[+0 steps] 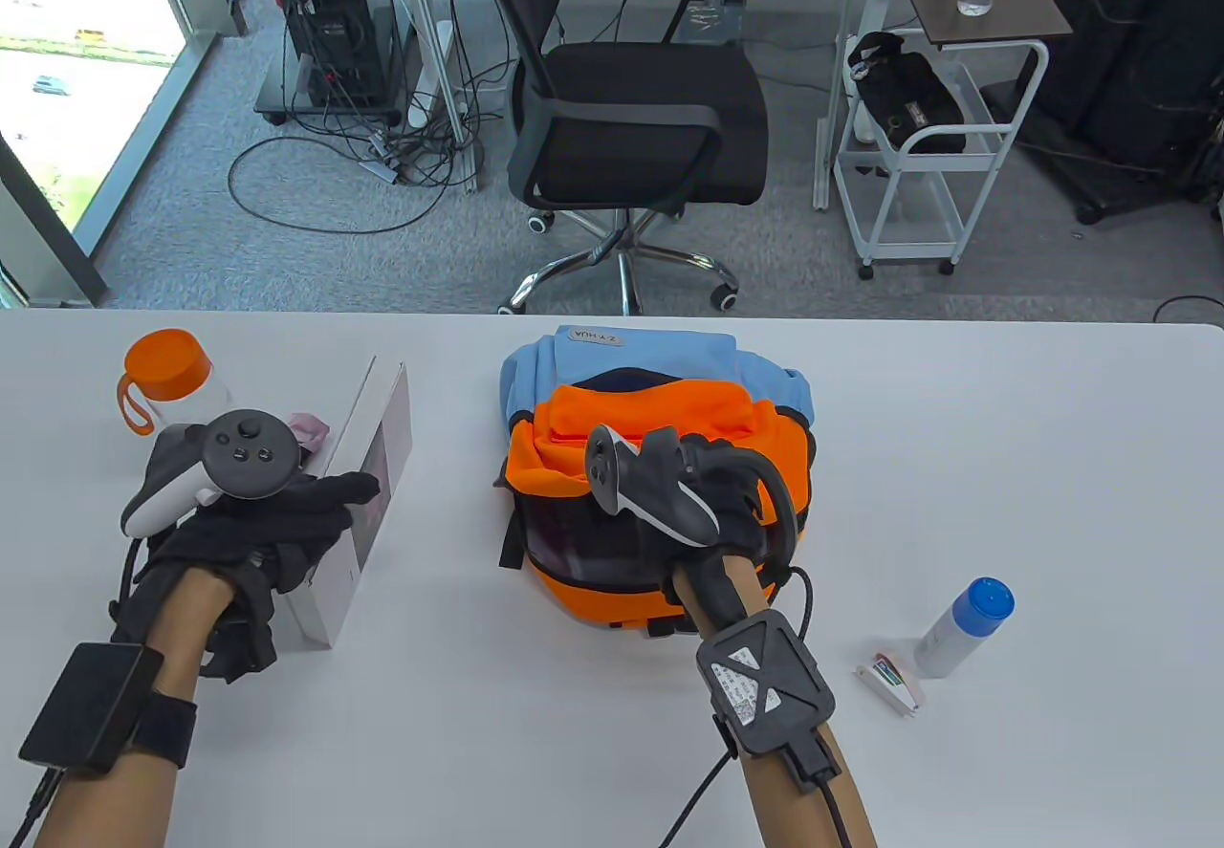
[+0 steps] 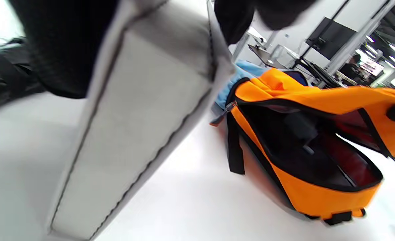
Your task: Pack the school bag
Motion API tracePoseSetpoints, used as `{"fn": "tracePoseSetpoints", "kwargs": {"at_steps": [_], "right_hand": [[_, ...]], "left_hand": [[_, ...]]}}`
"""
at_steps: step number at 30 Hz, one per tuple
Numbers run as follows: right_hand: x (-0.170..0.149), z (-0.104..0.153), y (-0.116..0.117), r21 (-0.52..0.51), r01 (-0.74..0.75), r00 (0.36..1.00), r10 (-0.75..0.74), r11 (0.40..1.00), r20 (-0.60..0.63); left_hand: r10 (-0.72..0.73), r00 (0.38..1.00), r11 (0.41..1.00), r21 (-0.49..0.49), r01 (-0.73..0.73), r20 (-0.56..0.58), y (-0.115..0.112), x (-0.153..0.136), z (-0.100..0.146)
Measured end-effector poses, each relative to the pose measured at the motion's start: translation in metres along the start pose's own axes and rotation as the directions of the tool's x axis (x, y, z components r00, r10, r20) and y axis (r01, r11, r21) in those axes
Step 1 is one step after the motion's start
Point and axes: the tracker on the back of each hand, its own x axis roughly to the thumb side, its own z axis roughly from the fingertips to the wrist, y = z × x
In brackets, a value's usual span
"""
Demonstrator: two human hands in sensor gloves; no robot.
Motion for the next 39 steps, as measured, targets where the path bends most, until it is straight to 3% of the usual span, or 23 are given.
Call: {"fn": "tracePoseSetpoints", "kwargs": {"at_steps": [4, 6, 10, 15, 18, 20, 23, 27, 30, 32, 34, 39], "right_hand": [[0.0, -0.004, -0.003, -0.005, 0.004, 1.0, -0.004, 1.0, -0.001], [0.0, -0.005, -0.006, -0.003, 0.016, 1.0, -0.016, 1.0, -0.007], [0.003, -0.008, -0.011, -0.075, -0.039, 0.999, 0.038, 0.996, -0.017], [0.001, -0.016, -0.015, -0.054, 0.039, 0.999, -0.04, 0.998, -0.026], [-0.001, -0.015, -0.022, -0.082, 0.028, 0.999, -0.029, 0.996, -0.021], [-0.001, -0.012, -0.025, -0.101, 0.02, 1.0, -0.021, 0.995, -0.01], [0.001, -0.009, -0.026, -0.106, 0.031, 0.999, -0.029, 0.994, 0.012], [0.004, -0.002, -0.028, -0.097, 0.036, 0.998, -0.032, 0.995, 0.048], [0.005, 0.007, -0.032, -0.105, 0.039, 0.997, -0.031, 0.994, 0.076], [0.008, 0.014, -0.034, -0.116, 0.038, 0.995, -0.026, 0.992, 0.1], [0.012, 0.023, -0.034, -0.116, 0.044, 0.991, -0.028, 0.992, 0.131], [0.02, 0.046, -0.034, -0.149, -0.004, 0.984, 0.031, 0.989, 0.177]], "left_hand": [[-0.162, 0.984, 0.987, -0.02, 0.161, -0.068, -0.01, 0.011, -0.002], [-0.277, 0.951, 0.949, 0.113, 0.293, -0.139, -0.007, 0.019, 0.004], [-0.379, 0.922, 0.917, 0.099, 0.386, -0.082, 0.002, 0.043, 0.031], [-0.172, 0.978, 0.984, 0.069, 0.165, 0.116, 0.014, 0.071, 0.068], [0.062, 0.978, 0.987, -0.158, -0.031, 0.197, 0.006, 0.071, 0.066], [0.219, 0.94, 0.949, -0.279, -0.144, 0.262, -0.01, 0.068, 0.057], [0.406, 0.866, 0.89, -0.341, -0.302, 0.292, -0.043, 0.069, 0.038], [0.604, 0.754, 0.796, -0.241, -0.555, 0.259, -0.086, 0.067, 0.001], [0.785, 0.584, 0.616, -0.161, -0.771, 0.206, -0.117, 0.063, -0.028], [0.846, 0.494, 0.524, -0.138, -0.84, 0.201, -0.131, 0.067, -0.045], [0.851, 0.489, 0.514, -0.114, -0.85, 0.192, -0.137, 0.073, -0.059], [0.805, 0.565, 0.57, 0.029, -0.821, 0.183, -0.139, 0.09, -0.1]]}}
